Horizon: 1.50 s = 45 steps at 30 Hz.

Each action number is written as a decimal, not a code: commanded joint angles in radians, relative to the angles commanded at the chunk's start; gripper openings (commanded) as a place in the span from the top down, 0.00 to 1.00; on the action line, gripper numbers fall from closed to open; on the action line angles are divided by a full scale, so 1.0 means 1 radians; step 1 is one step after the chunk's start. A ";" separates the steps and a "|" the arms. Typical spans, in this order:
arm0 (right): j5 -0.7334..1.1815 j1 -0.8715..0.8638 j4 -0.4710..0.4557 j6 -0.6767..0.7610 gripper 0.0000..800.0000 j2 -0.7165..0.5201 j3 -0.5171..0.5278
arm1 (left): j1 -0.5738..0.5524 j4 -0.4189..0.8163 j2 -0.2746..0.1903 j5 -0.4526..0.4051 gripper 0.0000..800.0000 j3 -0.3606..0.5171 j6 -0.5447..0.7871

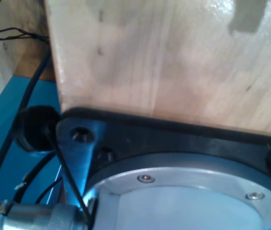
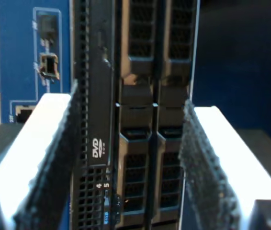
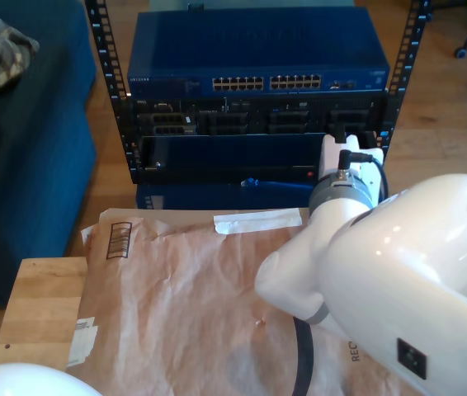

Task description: Grab the cable and plug it in

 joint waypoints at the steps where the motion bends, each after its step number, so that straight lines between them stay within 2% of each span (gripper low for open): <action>1: 0.008 -0.005 0.000 -0.006 0.57 0.000 0.003 | 0.000 0.000 0.000 0.000 0.00 0.000 0.000; 13: 0.192 -0.046 -0.002 -0.021 0.51 0.000 -0.014 | 0.000 0.000 0.000 0.000 0.00 0.000 0.000; 18: 0.256 -0.080 0.000 -0.020 0.47 0.044 -0.087 | 0.000 0.000 0.000 0.000 0.00 0.000 0.000; 25: 0.292 -0.129 -0.005 -0.020 0.47 0.114 -0.170 | 0.000 0.000 0.000 0.000 0.00 0.000 0.000; 34: 0.407 -0.149 -0.008 -0.021 0.47 0.114 -0.173 | 0.000 0.000 0.000 0.000 0.00 0.000 0.000; 45: 0.431 -0.166 -0.005 -0.023 0.46 0.150 -0.175 | 0.000 0.000 0.000 0.000 0.00 0.000 0.000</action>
